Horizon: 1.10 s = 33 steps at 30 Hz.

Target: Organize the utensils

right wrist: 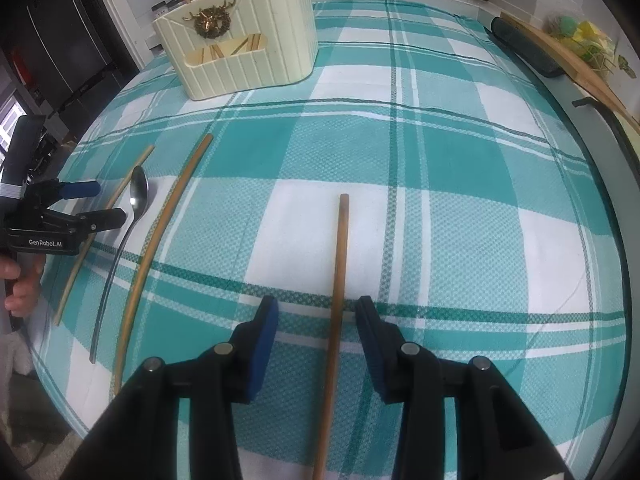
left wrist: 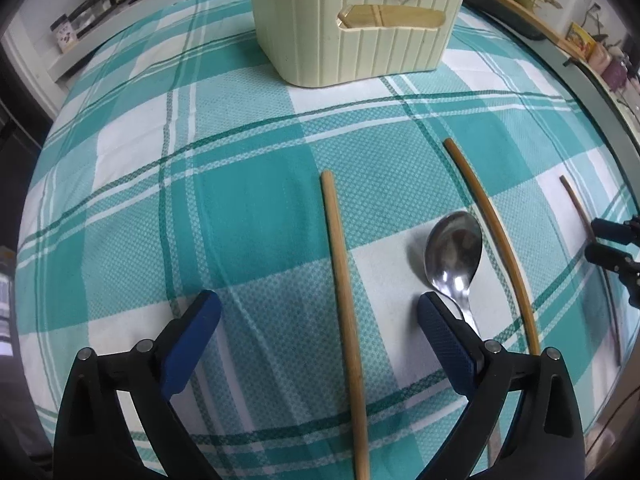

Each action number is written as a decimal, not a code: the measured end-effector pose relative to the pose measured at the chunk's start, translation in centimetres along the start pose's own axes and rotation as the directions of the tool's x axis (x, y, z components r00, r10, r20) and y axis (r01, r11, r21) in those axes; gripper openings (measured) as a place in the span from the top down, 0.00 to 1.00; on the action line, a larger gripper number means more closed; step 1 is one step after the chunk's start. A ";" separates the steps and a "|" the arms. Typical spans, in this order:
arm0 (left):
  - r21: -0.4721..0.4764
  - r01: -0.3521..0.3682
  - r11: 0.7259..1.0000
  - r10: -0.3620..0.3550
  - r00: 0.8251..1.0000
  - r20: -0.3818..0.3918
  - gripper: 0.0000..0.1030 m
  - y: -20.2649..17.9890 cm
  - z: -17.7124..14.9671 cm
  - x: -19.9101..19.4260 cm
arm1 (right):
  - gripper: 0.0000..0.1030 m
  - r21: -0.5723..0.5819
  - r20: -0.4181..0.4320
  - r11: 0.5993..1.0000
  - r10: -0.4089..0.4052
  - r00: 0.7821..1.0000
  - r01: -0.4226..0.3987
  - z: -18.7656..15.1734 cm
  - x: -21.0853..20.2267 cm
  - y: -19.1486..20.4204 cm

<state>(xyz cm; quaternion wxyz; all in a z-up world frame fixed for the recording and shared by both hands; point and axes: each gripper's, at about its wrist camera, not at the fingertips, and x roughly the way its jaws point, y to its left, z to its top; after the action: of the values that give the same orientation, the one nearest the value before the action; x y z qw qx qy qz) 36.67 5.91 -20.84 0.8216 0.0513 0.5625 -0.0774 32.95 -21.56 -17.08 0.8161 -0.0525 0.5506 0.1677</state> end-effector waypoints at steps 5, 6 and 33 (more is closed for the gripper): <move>0.005 0.003 1.000 -0.003 1.000 -0.001 0.19 0.4 1.7 0.2 | 0.60 -0.014 -0.014 0.999 -0.030 0.999 0.030 2.1 1.1 0.1; 0.007 0.007 1.000 -0.007 1.000 -0.003 0.27 0.4 2.1 0.2 | 0.60 -0.019 -0.019 0.999 -0.040 0.999 0.039 2.6 1.3 0.2; -0.105 0.127 0.986 -0.067 0.890 0.450 0.95 1.0 -0.2 -19.7 | 0.94 -0.041 0.403 0.996 0.084 0.911 -0.074 5.0 -14.1 1.0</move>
<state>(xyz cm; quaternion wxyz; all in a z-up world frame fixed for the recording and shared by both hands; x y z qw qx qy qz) 29.66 8.31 -2.59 0.9250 -0.0503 0.3654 -0.0908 32.23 -22.30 -2.08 0.9040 -0.0047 0.3696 0.2148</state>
